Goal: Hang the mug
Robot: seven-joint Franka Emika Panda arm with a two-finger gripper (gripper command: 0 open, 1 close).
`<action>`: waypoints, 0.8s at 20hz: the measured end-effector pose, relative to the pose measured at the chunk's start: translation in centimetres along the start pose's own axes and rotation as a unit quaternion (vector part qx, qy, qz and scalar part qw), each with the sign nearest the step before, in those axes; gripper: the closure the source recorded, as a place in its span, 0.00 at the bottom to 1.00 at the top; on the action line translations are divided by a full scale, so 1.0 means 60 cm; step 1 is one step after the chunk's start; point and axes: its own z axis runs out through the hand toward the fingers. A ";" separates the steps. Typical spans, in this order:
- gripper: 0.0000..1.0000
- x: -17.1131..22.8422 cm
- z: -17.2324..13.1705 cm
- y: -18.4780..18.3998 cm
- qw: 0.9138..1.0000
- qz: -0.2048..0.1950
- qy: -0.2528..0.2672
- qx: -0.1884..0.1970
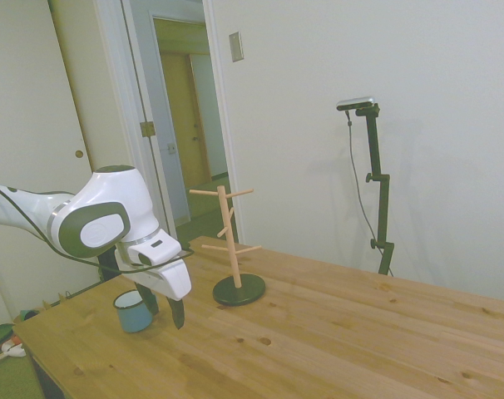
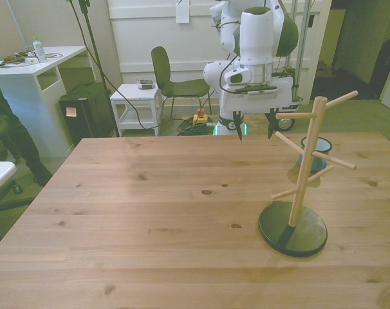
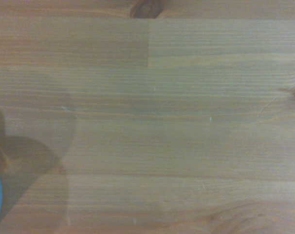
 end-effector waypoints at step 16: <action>0.00 -0.157 -0.033 -0.183 1.000 0.000 0.022 0.020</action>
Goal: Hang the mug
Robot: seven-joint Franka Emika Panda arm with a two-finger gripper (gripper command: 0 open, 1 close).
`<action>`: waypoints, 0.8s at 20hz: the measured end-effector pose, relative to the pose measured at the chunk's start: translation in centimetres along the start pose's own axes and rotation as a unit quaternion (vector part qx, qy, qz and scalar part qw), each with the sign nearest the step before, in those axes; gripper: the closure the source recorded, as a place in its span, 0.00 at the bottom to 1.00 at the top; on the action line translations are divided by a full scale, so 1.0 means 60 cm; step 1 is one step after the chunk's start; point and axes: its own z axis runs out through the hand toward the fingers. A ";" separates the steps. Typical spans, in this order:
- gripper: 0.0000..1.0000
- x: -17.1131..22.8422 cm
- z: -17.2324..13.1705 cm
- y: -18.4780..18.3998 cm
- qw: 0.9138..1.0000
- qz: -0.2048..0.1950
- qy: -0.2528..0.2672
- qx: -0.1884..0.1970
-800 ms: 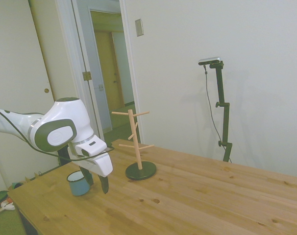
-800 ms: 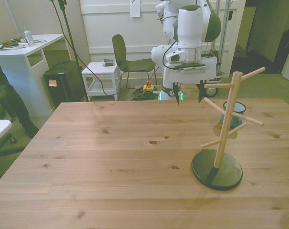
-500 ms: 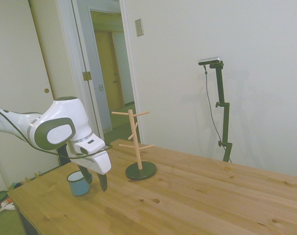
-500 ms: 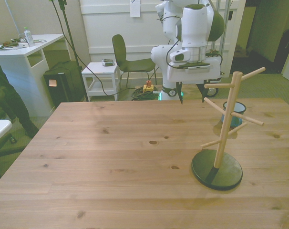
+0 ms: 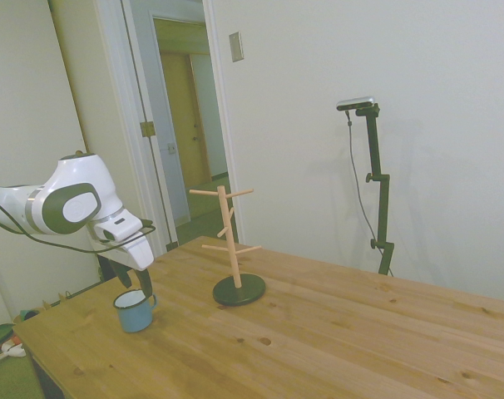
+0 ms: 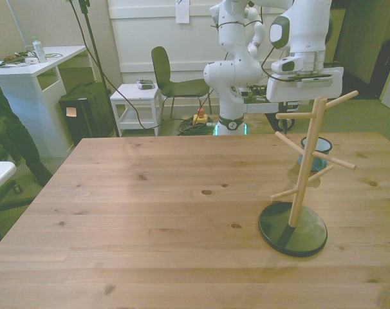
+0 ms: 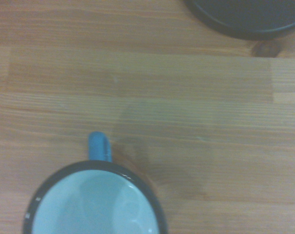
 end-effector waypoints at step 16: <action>0.00 -0.081 0.065 -0.128 1.000 0.015 -0.016 -0.015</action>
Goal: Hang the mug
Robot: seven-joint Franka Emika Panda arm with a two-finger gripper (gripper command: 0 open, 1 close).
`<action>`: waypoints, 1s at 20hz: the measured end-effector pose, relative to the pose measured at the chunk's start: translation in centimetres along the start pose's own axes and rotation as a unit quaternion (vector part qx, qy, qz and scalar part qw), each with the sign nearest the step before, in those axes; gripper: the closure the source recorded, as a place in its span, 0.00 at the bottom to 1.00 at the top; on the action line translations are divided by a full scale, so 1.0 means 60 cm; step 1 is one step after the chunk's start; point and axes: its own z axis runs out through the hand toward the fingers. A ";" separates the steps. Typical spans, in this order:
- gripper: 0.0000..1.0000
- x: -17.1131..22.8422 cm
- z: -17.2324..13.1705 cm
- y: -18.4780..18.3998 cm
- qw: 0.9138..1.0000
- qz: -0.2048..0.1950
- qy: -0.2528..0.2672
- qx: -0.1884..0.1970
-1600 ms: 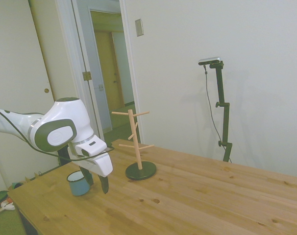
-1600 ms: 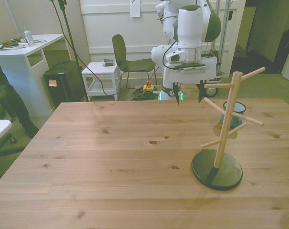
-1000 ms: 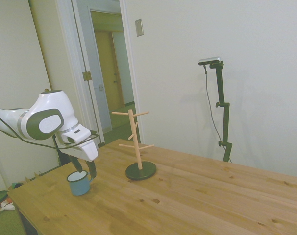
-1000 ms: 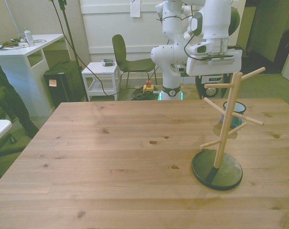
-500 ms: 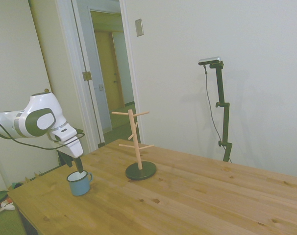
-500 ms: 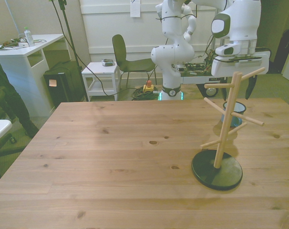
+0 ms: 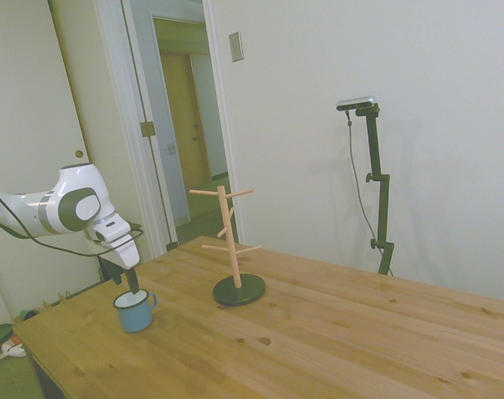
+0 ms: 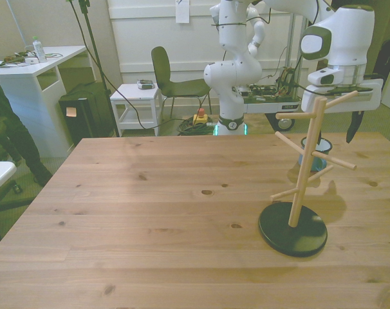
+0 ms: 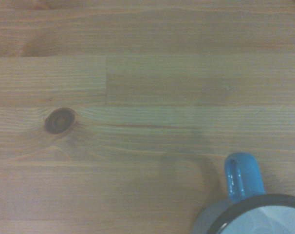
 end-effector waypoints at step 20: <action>1.00 -0.026 0.077 -0.049 1.000 -0.014 0.006 -0.018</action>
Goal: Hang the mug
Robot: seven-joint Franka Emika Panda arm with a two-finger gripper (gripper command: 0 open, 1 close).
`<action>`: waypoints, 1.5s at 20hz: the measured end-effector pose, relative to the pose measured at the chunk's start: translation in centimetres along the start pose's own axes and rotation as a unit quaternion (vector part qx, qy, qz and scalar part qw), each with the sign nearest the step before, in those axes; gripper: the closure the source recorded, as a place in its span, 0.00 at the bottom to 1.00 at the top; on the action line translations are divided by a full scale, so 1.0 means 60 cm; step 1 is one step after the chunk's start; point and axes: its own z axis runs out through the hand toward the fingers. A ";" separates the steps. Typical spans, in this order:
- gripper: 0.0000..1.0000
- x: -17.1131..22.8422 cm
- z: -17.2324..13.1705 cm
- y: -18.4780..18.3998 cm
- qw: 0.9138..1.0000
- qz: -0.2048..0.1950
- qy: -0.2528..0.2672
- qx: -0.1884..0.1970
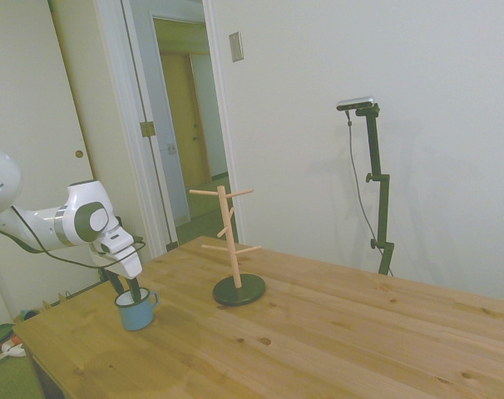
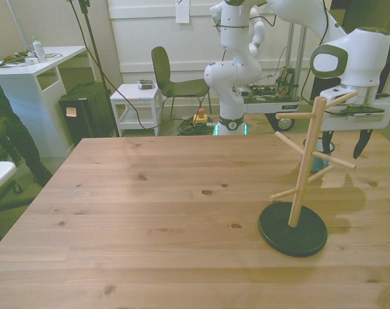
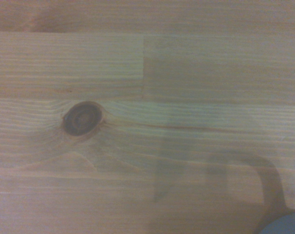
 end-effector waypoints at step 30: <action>1.00 0.010 0.002 0.000 1.000 -0.001 0.006 -0.001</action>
